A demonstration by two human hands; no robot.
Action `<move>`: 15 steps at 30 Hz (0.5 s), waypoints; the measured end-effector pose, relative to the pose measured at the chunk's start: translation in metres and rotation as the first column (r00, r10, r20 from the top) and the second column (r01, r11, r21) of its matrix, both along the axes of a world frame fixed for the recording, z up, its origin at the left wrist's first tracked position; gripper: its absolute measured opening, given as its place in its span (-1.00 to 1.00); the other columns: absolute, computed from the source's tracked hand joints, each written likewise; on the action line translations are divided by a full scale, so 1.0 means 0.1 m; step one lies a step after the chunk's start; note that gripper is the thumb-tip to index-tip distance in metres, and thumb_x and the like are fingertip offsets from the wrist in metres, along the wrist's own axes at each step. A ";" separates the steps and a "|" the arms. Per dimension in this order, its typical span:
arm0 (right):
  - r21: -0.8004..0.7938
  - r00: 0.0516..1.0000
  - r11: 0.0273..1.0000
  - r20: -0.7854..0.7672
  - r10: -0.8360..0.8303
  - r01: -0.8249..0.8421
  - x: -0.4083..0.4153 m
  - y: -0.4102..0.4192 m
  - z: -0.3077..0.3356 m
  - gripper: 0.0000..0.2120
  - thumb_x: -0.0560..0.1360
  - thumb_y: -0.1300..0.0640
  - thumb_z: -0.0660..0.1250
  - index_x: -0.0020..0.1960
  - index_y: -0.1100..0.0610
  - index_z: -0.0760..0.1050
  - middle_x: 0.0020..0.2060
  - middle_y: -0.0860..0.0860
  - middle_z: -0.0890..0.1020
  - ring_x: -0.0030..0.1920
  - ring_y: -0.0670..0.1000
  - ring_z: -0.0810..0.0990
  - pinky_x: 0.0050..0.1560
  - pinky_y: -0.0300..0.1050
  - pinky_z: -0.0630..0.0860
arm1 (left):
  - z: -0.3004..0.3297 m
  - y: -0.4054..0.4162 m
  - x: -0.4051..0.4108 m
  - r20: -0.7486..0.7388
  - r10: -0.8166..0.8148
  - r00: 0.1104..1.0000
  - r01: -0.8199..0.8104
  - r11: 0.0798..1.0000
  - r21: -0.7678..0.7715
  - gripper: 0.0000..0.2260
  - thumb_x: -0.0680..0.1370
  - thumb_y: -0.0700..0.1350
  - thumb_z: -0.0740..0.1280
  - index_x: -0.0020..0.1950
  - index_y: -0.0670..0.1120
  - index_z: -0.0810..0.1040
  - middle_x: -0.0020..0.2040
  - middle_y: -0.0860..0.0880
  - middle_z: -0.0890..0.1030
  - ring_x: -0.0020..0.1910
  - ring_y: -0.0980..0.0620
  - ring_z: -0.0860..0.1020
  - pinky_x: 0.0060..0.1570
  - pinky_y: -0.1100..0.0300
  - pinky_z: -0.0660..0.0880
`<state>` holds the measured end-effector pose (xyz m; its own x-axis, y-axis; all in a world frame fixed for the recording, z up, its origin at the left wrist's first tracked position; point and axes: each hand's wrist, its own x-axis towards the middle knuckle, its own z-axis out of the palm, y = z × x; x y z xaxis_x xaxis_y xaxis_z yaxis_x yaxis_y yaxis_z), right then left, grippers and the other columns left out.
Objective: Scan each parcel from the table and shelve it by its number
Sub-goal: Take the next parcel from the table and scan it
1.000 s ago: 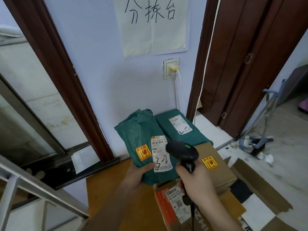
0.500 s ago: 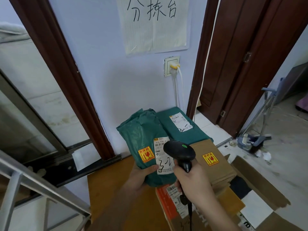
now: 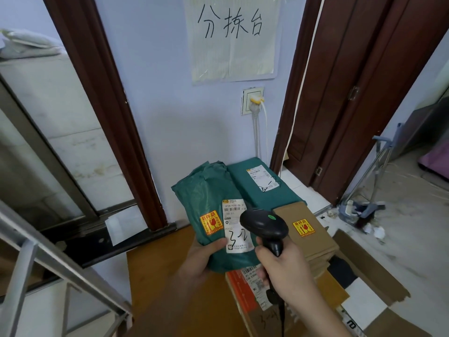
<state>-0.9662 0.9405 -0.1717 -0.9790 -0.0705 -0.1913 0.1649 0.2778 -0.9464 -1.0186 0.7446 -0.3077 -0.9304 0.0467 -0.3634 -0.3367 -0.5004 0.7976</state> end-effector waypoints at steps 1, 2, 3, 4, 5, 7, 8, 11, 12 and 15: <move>0.007 1.000 1.000 -0.003 0.004 -0.004 0.05 0.00 0.01 -0.95 0.56 0.20 0.34 -0.02 0.07 0.49 -0.50 -0.01 0.56 -0.49 -0.04 0.55 -0.44 -0.17 0.51 | 0.01 -0.01 0.03 0.010 0.007 1.000 -0.007 1.000 -0.002 -0.33 0.37 -0.23 0.62 0.45 -0.15 0.48 0.26 -0.21 0.69 0.21 -0.24 0.69 0.02 -0.10 0.69; 0.024 1.000 1.000 -0.010 0.009 -0.009 0.10 -0.01 0.03 -0.95 0.55 0.19 0.34 -0.02 0.07 0.49 -0.50 -0.01 0.56 -0.48 -0.04 0.56 -0.43 -0.16 0.51 | 0.01 -0.02 0.07 0.020 0.015 1.000 -0.015 1.000 -0.005 -0.35 0.40 -0.21 0.62 0.45 -0.12 0.48 0.25 -0.19 0.70 0.20 -0.22 0.69 0.04 -0.11 0.68; 0.044 1.000 0.999 -0.020 0.016 -0.015 0.14 -0.01 0.05 -0.96 0.55 0.18 0.34 -0.03 0.07 0.49 -0.50 -0.01 0.56 -0.48 -0.03 0.56 -0.41 -0.16 0.52 | 0.00 -0.04 0.10 0.028 0.025 0.999 -0.025 1.000 -0.008 -0.37 0.43 -0.19 0.61 0.45 -0.08 0.48 0.25 -0.16 0.70 0.20 -0.21 0.70 0.07 -0.14 0.67; 0.066 0.999 0.998 -0.033 0.024 -0.022 0.19 -0.01 0.07 -0.96 0.54 0.18 0.34 -0.04 0.08 0.49 -0.50 -0.01 0.55 -0.48 -0.03 0.56 -0.41 -0.15 0.52 | 0.00 -0.06 0.14 0.036 0.030 0.999 -0.029 1.000 -0.011 -0.40 0.44 -0.17 0.58 0.46 -0.06 0.48 0.25 -0.15 0.71 0.20 -0.20 0.70 0.12 -0.17 0.65; 0.086 0.999 0.996 -0.044 0.029 -0.025 0.22 -0.02 0.09 -0.96 0.54 0.19 0.34 -0.05 0.10 0.48 -0.50 0.00 0.55 -0.48 -0.03 0.56 -0.42 -0.14 0.52 | 0.01 -0.07 0.17 0.038 0.031 0.999 -0.030 0.999 -0.011 -0.40 0.45 -0.15 0.56 0.46 -0.04 0.48 0.25 -0.14 0.71 0.21 -0.19 0.70 0.17 -0.20 0.63; 0.128 0.997 0.991 -0.063 0.039 -0.031 0.29 -0.02 0.12 -0.96 0.53 0.20 0.33 -0.07 0.11 0.47 -0.50 0.01 0.55 -0.48 -0.02 0.57 -0.42 -0.11 0.54 | 0.03 -0.10 0.27 0.039 0.031 0.999 -0.031 0.999 -0.008 -0.42 0.46 -0.12 0.54 0.46 -0.03 0.48 0.25 -0.13 0.71 0.21 -0.19 0.69 0.23 -0.24 0.60; 0.142 0.996 0.989 -0.073 0.046 -0.035 0.33 -0.03 0.14 -0.95 0.53 0.20 0.33 -0.07 0.11 0.47 -0.49 0.00 0.55 -0.48 -0.02 0.58 -0.42 -0.09 0.55 | 0.04 -0.12 0.33 0.034 0.035 0.999 -0.035 0.999 -0.005 -0.44 0.47 -0.11 0.53 0.46 -0.02 0.49 0.26 -0.13 0.71 0.22 -0.19 0.69 0.24 -0.24 0.60; 0.149 0.992 0.987 -0.098 0.074 -0.059 0.45 -0.03 0.19 -0.95 0.53 0.19 0.35 -0.05 0.09 0.48 -0.42 -0.01 0.56 -0.47 -0.03 0.61 -0.40 -0.07 0.57 | 0.10 -0.16 0.54 0.022 0.063 0.998 -0.063 0.998 -0.007 -0.49 0.52 -0.11 0.51 0.46 -0.03 0.50 0.27 -0.14 0.70 0.24 -0.20 0.68 0.24 -0.24 0.59; 0.155 0.990 0.985 -0.111 0.092 -0.074 0.49 -0.03 0.21 -0.94 0.53 0.19 0.35 -0.05 0.09 0.48 -0.40 0.02 0.57 -0.47 -0.03 0.61 -0.39 -0.08 0.57 | 0.13 -0.17 0.63 0.019 0.080 0.997 -0.079 0.997 -0.020 -0.50 0.53 -0.11 0.51 0.46 -0.04 0.51 0.27 -0.15 0.70 0.23 -0.20 0.68 0.21 -0.21 0.62; 0.174 0.972 0.974 -0.157 0.175 -0.147 0.62 -0.01 0.30 -0.95 0.54 0.20 0.35 -0.07 0.12 0.48 -0.42 0.13 0.57 -0.50 -0.03 0.57 -0.37 -0.02 0.55 | 0.21 -0.19 0.96 0.031 0.164 0.986 -0.161 0.983 -0.092 -0.53 0.50 -0.08 0.54 0.40 -0.07 0.56 0.18 -0.13 0.74 0.11 -0.15 0.73 -0.04 -0.03 0.70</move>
